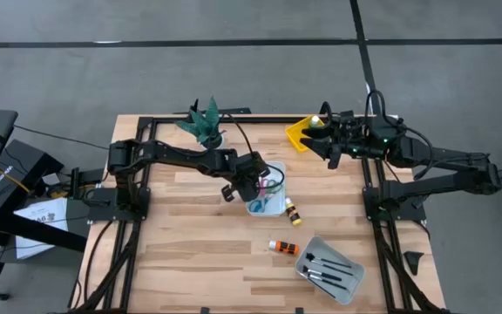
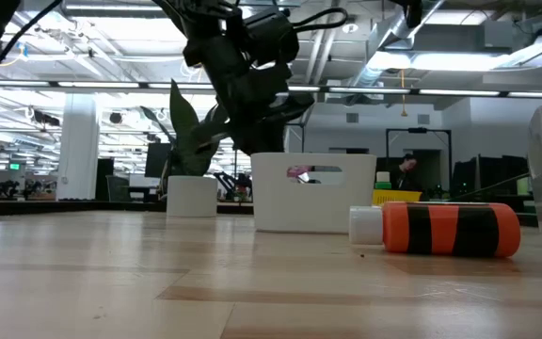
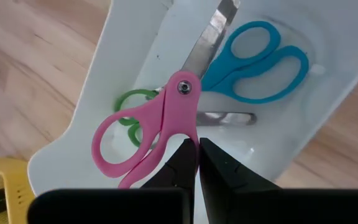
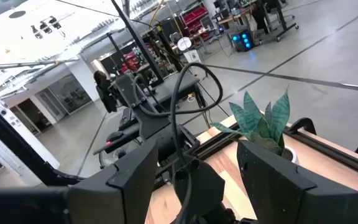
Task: Pick & Place Paint Supplies
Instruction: Put the pink scissors into the white bin
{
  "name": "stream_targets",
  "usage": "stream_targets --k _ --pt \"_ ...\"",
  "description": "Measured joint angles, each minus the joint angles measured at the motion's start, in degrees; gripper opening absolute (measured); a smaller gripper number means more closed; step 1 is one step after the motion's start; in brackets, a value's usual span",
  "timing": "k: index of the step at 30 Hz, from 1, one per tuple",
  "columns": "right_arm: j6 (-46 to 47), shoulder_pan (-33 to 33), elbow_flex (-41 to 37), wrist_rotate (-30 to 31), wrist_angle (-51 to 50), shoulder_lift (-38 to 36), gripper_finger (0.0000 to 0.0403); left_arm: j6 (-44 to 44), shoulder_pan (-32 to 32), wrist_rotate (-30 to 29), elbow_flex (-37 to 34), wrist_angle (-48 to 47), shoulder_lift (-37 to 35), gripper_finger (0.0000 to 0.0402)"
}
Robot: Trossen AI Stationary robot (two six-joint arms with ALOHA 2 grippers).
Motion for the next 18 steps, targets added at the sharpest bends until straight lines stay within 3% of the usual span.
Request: stream_targets --k 18 --pt "-0.2 0.2 0.0 -0.1 -0.1 0.0 0.0217 -0.6 0.0 0.0 0.0 -0.1 0.0 0.0005"
